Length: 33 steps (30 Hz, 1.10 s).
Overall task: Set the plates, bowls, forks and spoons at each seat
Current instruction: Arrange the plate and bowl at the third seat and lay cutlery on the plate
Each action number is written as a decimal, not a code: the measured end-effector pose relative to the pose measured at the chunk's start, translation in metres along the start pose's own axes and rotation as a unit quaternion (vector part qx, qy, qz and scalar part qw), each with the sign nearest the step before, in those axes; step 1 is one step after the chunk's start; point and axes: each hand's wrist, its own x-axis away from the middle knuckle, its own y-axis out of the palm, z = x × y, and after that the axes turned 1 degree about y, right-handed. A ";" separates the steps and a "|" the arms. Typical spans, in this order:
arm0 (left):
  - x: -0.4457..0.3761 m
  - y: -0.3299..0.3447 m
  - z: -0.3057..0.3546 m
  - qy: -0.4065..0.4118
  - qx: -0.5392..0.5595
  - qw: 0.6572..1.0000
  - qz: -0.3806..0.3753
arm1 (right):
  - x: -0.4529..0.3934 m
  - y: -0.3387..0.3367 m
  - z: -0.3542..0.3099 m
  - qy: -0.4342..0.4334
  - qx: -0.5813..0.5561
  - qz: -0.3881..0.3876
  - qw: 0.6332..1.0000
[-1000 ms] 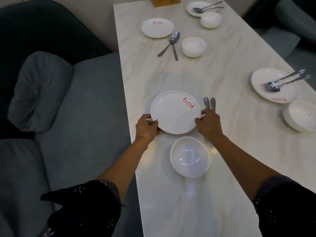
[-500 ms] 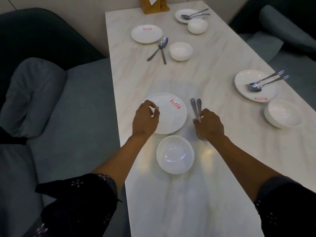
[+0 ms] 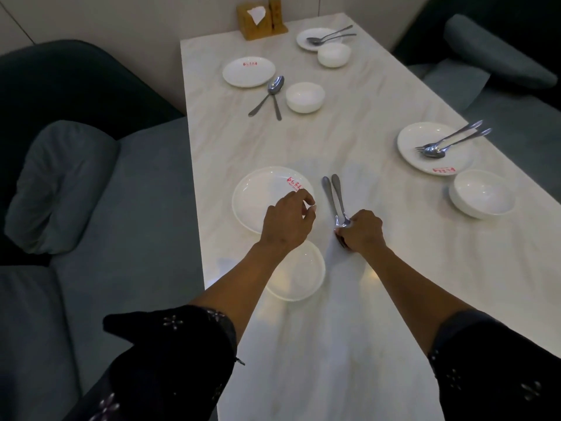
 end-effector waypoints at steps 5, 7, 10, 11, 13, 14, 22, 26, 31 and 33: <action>-0.004 -0.006 -0.002 0.012 -0.014 1.000 -0.023 | 0.009 -0.010 0.001 0.034 -0.081 -0.007 0.996; -0.014 -0.006 -0.004 0.029 -0.022 0.999 -0.038 | 0.010 -0.010 0.000 0.060 -0.123 0.003 0.991; -0.034 -0.003 -0.003 0.077 -0.055 0.993 -0.069 | 0.011 -0.005 0.001 0.091 -0.148 0.024 0.985; -0.039 0.001 -0.004 0.093 -0.063 0.991 -0.077 | 0.013 -0.003 0.002 0.095 -0.149 0.032 0.984; -0.047 0.006 -0.001 0.123 -0.066 0.986 -0.088 | 0.012 -0.001 0.003 0.105 -0.161 0.051 0.980; -0.050 0.008 0.000 0.134 -0.065 0.984 -0.096 | 0.012 0.001 0.004 0.110 -0.170 0.062 0.977; -0.047 0.017 -0.001 0.174 -0.080 0.976 -0.106 | 0.022 0.002 0.003 0.158 -0.304 0.079 0.936; -0.045 0.006 0.004 0.175 -0.095 0.975 -0.100 | 0.033 -0.008 -0.002 0.146 -0.325 0.074 0.931; -0.047 -0.012 0.017 -0.010 0.083 0.993 -0.082 | 0.049 -0.019 -0.014 0.121 -0.384 0.074 0.912; -0.045 -0.018 0.017 -0.085 0.143 0.984 -0.067 | 0.052 -0.021 -0.018 0.121 -0.403 0.075 0.904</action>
